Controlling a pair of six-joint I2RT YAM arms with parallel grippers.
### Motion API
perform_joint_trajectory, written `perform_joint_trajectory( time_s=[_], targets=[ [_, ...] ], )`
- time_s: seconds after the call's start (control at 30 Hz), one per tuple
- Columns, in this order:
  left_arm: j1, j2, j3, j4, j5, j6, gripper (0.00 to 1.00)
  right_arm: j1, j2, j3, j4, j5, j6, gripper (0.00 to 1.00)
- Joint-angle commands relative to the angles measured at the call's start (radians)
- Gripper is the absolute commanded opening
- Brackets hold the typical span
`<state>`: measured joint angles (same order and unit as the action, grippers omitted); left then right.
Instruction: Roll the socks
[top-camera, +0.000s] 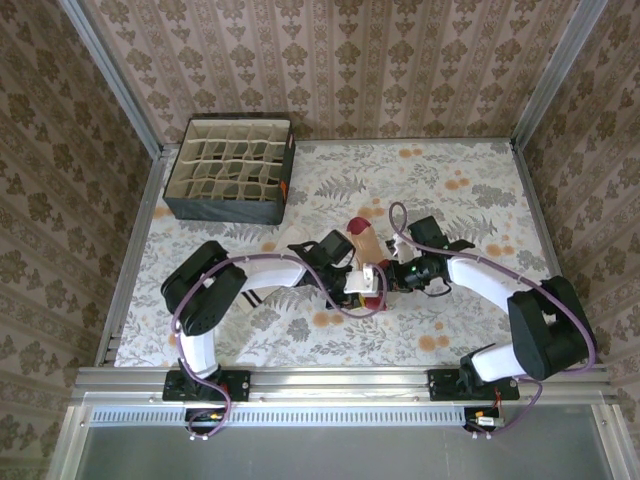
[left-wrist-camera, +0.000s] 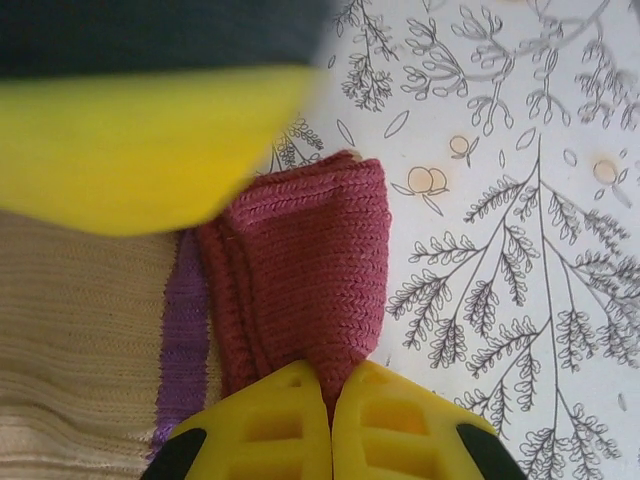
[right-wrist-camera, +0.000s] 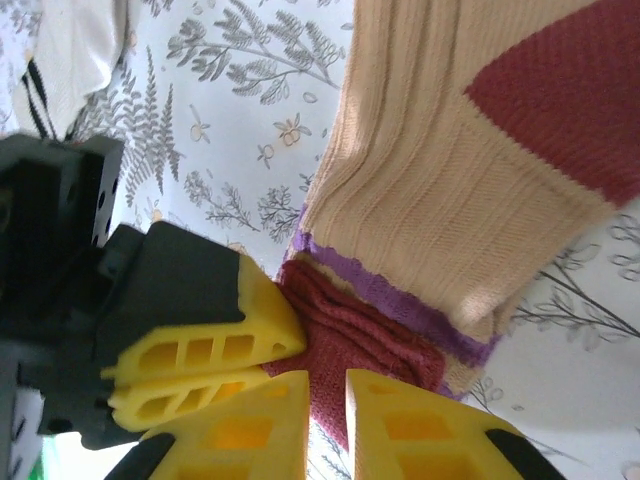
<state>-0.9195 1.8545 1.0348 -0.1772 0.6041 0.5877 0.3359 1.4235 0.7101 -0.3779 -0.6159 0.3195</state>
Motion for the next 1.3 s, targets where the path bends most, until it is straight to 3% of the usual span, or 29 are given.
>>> perform_joint_trajectory(
  time_s=[0.0,0.27,0.6,1.07,1.17,1.27],
  targets=[
    [0.032,0.032,0.019,0.008,0.174,-0.146,0.00,-0.003,0.033,-0.040,0.142,-0.102,0.021,0.22],
    [0.092,0.050,0.005,0.082,0.296,-0.258,0.00,-0.001,0.136,-0.042,0.169,-0.123,-0.005,0.41],
    [0.155,0.102,0.019,0.146,0.351,-0.392,0.00,0.008,0.128,-0.042,0.143,-0.078,-0.001,0.48],
    [0.195,0.169,0.042,0.134,0.304,-0.502,0.00,0.037,0.083,-0.074,0.172,-0.013,0.036,0.48],
    [0.202,0.169,0.036,0.147,0.303,-0.511,0.00,0.038,0.084,-0.066,0.147,0.018,0.034,0.41],
    [0.205,0.164,0.028,0.157,0.300,-0.511,0.00,0.038,0.100,-0.050,0.095,0.082,0.040,0.26]
  ],
)
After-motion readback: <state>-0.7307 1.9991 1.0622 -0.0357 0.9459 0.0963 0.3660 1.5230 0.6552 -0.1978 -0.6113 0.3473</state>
